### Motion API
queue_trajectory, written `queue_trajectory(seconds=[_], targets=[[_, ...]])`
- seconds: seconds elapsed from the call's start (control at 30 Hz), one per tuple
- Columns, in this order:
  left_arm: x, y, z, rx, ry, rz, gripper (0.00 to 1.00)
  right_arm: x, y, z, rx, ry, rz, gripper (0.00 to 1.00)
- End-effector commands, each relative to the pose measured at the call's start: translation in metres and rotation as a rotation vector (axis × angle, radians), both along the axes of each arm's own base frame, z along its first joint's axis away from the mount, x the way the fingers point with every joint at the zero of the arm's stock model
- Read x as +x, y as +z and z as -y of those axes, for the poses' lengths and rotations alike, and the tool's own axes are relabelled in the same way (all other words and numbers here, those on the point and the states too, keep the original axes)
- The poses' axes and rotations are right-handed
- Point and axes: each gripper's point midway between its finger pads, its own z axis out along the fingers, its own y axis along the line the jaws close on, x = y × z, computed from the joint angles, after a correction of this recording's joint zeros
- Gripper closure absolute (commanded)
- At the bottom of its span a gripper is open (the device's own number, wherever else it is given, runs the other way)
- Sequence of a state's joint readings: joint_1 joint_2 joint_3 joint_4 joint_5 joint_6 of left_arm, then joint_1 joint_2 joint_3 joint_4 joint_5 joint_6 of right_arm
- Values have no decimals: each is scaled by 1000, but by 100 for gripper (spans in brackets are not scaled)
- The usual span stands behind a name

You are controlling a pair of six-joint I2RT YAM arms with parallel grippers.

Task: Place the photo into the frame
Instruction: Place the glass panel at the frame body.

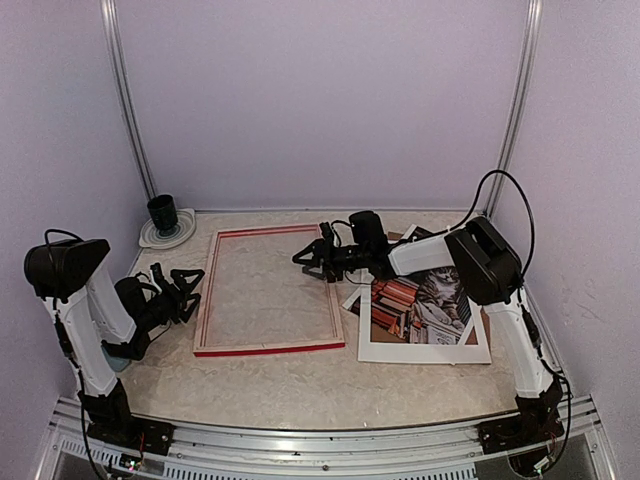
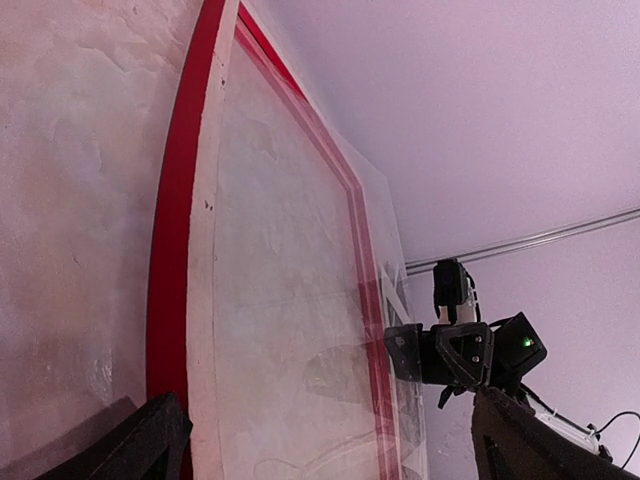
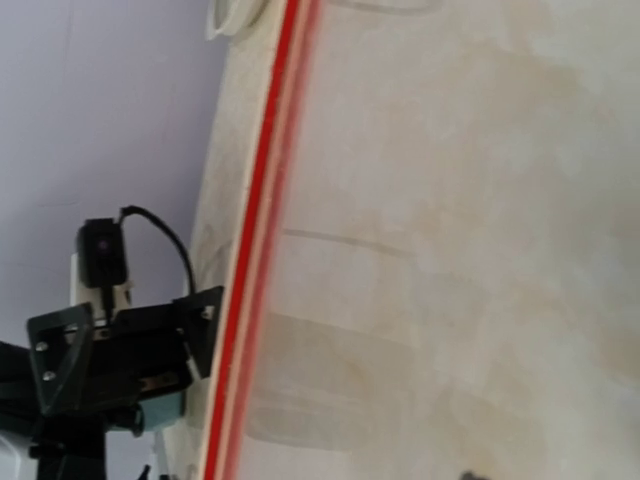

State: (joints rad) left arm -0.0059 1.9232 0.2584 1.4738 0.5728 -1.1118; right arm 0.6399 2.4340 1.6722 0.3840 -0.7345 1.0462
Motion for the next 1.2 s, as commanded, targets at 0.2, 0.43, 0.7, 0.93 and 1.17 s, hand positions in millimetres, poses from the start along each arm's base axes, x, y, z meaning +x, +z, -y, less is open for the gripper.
queue_trajectory(seconds=[0.2, 0.43, 0.7, 0.93, 1.17], targets=[[-8, -14, 4, -9, -25, -52, 1, 2, 41, 1, -86, -27, 109, 40], [-9, -14, 4, -10, -25, -52, 1, 4, 38, 6, -175, -43, 136, 37], [-8, -13, 4, -13, -25, -52, 1, -1, 32, -3, -149, -5, 128, 38], [-9, -13, 4, -13, -26, -51, 1, -6, 41, -5, -58, 25, 109, 42], [-9, -12, 5, -14, -29, -49, 1, -8, 46, 2, 40, 46, 74, 50]])
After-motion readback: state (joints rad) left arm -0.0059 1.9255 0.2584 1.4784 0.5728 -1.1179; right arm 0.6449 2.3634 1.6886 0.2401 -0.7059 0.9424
